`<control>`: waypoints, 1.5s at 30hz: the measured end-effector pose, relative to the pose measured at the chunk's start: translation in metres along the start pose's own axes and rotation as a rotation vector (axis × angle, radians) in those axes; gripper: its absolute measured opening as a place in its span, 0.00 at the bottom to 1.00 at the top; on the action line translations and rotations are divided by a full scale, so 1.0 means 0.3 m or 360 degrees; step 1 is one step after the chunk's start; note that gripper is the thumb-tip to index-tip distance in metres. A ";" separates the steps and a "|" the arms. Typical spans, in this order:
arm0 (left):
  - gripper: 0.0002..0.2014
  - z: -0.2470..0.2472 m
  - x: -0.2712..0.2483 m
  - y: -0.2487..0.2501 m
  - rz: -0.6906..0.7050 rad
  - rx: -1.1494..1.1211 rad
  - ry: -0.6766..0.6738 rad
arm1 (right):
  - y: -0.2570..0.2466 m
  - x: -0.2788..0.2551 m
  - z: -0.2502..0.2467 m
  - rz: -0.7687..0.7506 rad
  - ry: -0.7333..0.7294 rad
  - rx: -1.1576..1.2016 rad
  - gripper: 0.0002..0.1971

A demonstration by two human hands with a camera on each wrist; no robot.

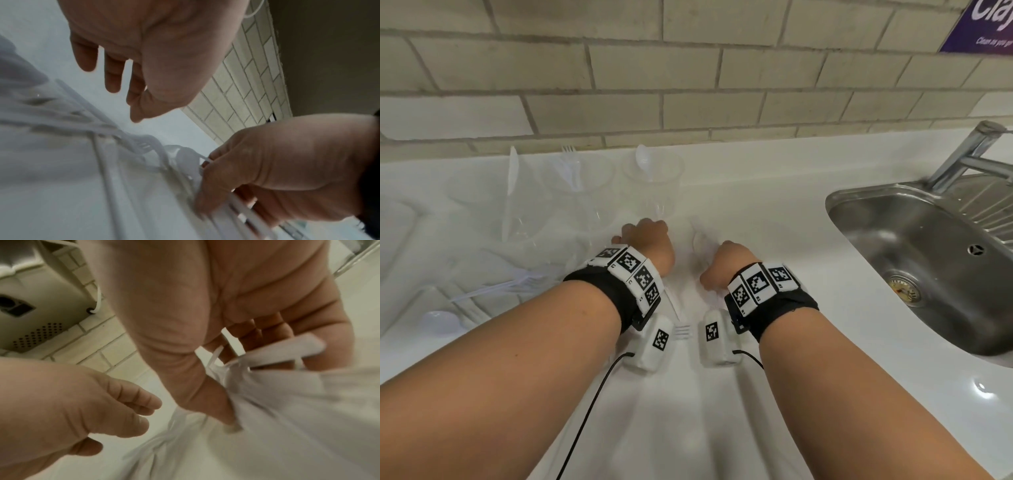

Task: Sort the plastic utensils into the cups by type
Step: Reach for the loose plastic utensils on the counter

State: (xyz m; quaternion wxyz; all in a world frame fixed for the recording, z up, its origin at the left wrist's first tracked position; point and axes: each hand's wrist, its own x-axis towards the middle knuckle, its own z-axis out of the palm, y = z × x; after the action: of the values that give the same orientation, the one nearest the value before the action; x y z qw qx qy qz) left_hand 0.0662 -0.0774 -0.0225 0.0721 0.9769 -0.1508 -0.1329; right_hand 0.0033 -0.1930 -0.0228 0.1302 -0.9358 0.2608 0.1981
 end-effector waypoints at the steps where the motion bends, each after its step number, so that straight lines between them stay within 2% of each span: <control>1: 0.24 0.006 0.009 -0.006 0.0001 0.0124 -0.0055 | -0.007 0.005 0.006 0.0018 0.0016 -0.0002 0.21; 4: 0.22 0.029 0.032 -0.013 0.0039 0.0243 -0.0178 | -0.033 0.012 0.011 -0.0033 0.0031 -0.0104 0.21; 6: 0.18 0.033 0.040 -0.012 0.0054 0.0224 -0.0177 | -0.049 0.021 0.002 -0.0099 0.0002 -0.0134 0.25; 9: 0.15 0.040 0.036 0.001 0.0153 0.0195 -0.0166 | -0.054 0.024 -0.013 -0.0079 -0.0072 -0.0129 0.21; 12: 0.14 0.039 0.030 0.006 0.0227 0.0224 -0.0129 | -0.029 0.027 0.004 -0.0109 0.0053 -0.0064 0.19; 18: 0.16 0.065 0.030 0.002 0.0143 0.0174 -0.0151 | -0.050 0.036 -0.002 -0.0006 -0.0064 -0.0078 0.19; 28: 0.13 0.045 0.018 -0.023 0.0143 0.0201 -0.0060 | -0.023 0.039 -0.007 -0.0032 -0.0006 -0.0024 0.17; 29: 0.14 0.031 0.011 -0.024 0.0151 0.0192 -0.0044 | -0.014 0.040 -0.009 -0.0053 -0.0014 -0.0003 0.14; 30: 0.15 0.020 0.009 -0.026 0.0164 0.0174 -0.0022 | -0.010 0.029 -0.015 -0.0051 -0.0054 0.0051 0.07; 31: 0.15 0.006 0.006 -0.026 0.0170 0.0159 -0.0025 | 0.001 0.027 -0.022 -0.0064 -0.0064 0.0159 0.05; 32: 0.15 -0.005 0.007 -0.027 0.0187 0.0147 -0.0036 | 0.012 0.027 -0.028 -0.0040 -0.0054 0.0289 0.10; 33: 0.14 -0.018 0.003 -0.028 0.0185 0.0133 -0.0060 | 0.027 0.030 -0.028 -0.0001 -0.0040 0.0447 0.11; 34: 0.13 -0.028 0.004 -0.032 0.0170 0.0099 -0.0063 | 0.040 0.022 -0.029 0.0045 -0.0020 0.0665 0.07; 35: 0.13 -0.043 -0.003 -0.034 0.0143 0.0015 -0.0041 | 0.052 0.018 -0.021 0.0075 0.0000 0.0945 0.03; 38: 0.08 -0.078 -0.029 -0.038 0.0175 -0.0445 0.0093 | 0.077 0.001 -0.005 0.0021 0.0065 0.1867 0.06; 40: 0.11 -0.088 -0.051 -0.031 0.0253 -0.0806 0.0099 | 0.074 -0.006 -0.017 -0.0080 0.0060 0.2313 0.09; 42: 0.17 -0.093 -0.078 -0.015 0.0298 -0.1173 0.0007 | 0.054 -0.011 -0.037 -0.0144 -0.0022 0.2638 0.12; 45: 0.21 -0.094 -0.114 0.009 0.0411 -0.1346 -0.0039 | 0.013 -0.026 -0.049 -0.0293 -0.0136 0.2866 0.18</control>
State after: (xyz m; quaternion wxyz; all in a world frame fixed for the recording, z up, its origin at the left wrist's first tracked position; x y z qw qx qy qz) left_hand 0.0420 -0.0663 0.0129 0.4797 0.8330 -0.2049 -0.1843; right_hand -0.0003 -0.1980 -0.0068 0.8378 -0.4889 0.2361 -0.0574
